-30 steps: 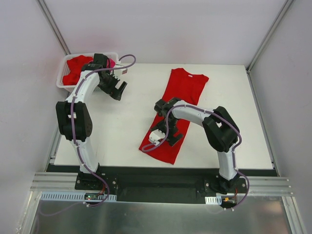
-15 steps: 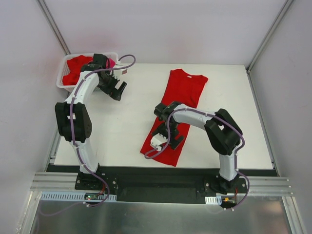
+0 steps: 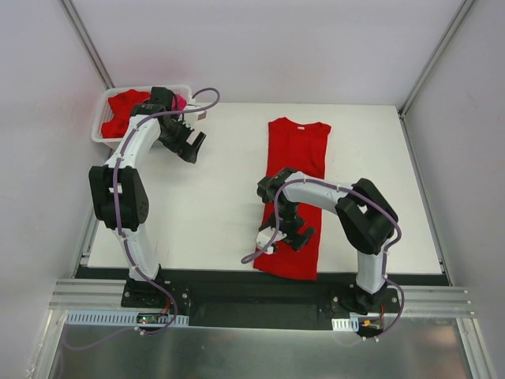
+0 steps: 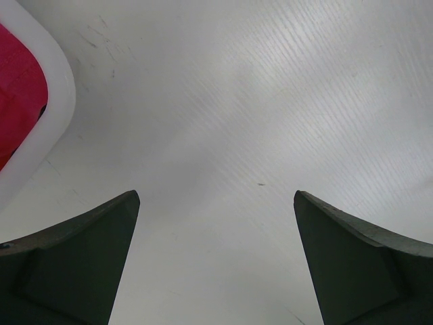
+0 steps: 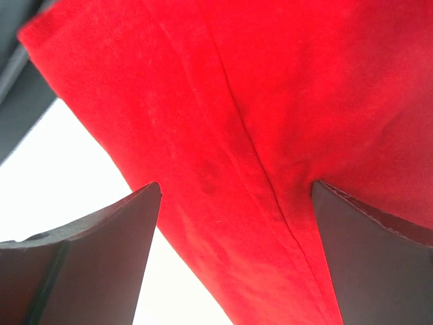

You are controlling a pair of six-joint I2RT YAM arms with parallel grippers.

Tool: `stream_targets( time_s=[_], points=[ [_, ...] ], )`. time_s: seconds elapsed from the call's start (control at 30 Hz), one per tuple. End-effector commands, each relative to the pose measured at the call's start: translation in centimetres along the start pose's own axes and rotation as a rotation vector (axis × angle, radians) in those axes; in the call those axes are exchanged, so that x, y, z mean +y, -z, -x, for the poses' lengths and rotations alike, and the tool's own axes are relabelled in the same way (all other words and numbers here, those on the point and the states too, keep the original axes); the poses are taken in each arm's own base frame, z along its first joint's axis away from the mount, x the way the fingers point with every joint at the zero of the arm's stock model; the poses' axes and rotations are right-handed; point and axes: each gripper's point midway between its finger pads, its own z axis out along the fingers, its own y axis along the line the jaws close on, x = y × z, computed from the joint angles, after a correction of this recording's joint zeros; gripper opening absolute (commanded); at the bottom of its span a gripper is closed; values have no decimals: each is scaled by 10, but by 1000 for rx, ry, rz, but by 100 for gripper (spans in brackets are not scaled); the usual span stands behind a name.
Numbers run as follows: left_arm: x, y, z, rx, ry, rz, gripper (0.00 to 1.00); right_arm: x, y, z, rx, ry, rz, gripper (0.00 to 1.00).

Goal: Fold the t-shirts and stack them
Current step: Rotate the tshirt 90 degrees

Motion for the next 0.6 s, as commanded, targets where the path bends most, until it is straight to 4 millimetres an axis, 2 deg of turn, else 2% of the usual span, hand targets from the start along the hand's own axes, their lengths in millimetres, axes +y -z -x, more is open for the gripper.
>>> stream_targets(
  time_s=[0.0, 0.2, 0.23, 0.27, 0.3, 0.33, 0.4, 0.43, 0.5, 0.53, 0.57],
  points=[
    [-3, 20, 11, -55, -7, 1, 99, 64, -10, -11, 2, 46, 305, 96],
    [0, 19, 18, -67, -7, 0, 99, 75, -4, -25, 40, -23, 351, 98],
    [2, 21, 21, -76, -12, 7, 99, 61, 5, -24, 28, -43, 299, 97],
    [2, 20, 22, -77, -13, 6, 99, 60, 13, -21, 0, -81, 289, 97],
    [4, 20, 24, -79, -15, 11, 99, 48, 20, -16, -19, -111, 241, 96],
    [5, 22, 26, -81, -15, 18, 99, 29, 37, -18, -3, -189, 166, 96],
    [7, 28, 28, -86, -27, 37, 99, 9, 61, -22, 35, -270, 67, 96],
    [7, 29, 26, -80, -39, 41, 99, -17, 94, -23, 43, -380, -78, 96],
    [7, 36, 25, -83, -53, 57, 99, -29, 125, -34, 21, -514, -189, 96],
    [7, 38, 26, -85, -55, 62, 99, -45, 156, -37, -5, -636, -324, 96],
    [8, 41, 26, -87, -57, 69, 99, -50, 169, -48, -40, -712, -394, 96]
  ],
)
